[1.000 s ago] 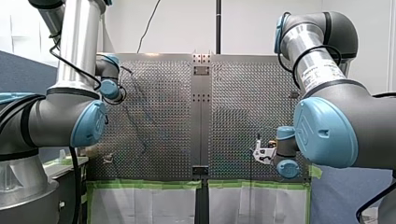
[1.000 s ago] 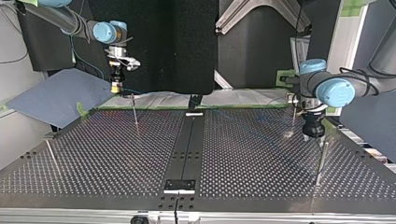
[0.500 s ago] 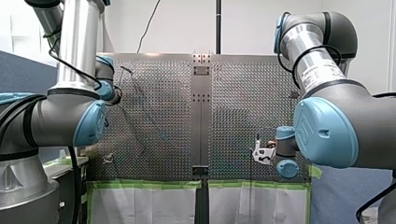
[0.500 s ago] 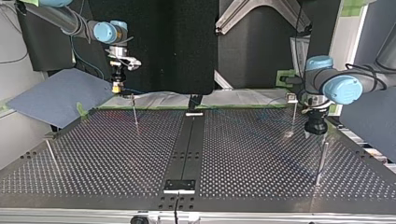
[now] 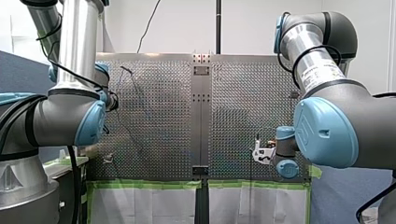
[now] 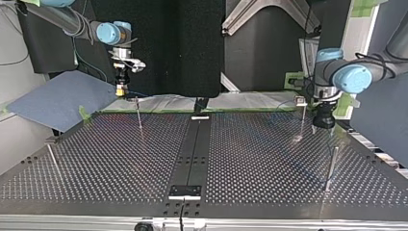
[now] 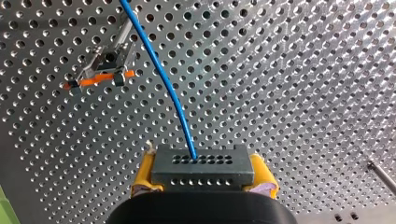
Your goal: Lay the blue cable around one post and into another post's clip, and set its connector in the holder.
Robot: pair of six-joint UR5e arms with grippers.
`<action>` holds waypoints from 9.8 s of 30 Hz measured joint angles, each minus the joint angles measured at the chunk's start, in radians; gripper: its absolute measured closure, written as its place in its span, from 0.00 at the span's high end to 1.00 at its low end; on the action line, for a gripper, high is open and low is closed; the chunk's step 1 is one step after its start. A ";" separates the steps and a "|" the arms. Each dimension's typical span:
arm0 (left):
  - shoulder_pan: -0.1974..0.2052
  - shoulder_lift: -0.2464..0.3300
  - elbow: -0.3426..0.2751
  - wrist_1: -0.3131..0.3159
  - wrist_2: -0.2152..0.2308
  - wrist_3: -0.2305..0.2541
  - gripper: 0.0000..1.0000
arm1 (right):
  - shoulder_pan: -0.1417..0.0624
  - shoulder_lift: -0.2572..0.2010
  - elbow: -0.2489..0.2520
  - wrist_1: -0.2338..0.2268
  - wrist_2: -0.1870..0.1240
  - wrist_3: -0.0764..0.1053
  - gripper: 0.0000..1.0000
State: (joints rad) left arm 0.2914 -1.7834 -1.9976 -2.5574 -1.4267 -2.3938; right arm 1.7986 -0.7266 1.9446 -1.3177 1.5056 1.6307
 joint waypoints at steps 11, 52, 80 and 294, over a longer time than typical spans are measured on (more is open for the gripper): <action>0.022 0.000 -0.007 0.090 -0.009 -0.090 1.00 | 0.000 0.000 0.000 0.000 -0.001 -0.001 0.05; -0.050 0.149 -0.007 0.191 0.108 -0.416 1.00 | 0.000 0.000 0.000 -0.001 -0.001 -0.001 0.05; -0.055 0.150 -0.113 0.314 0.099 -0.645 1.00 | 0.003 0.000 0.000 0.001 -0.001 -0.004 0.05; -0.161 0.378 0.470 -0.892 -0.206 0.568 1.00 | 0.039 0.004 0.000 -0.007 -0.028 0.032 0.05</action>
State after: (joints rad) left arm 0.1307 -1.4054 -1.5279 -3.4490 -1.6326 -1.8256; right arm 1.8374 -0.7230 1.9445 -1.3245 1.4773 1.6628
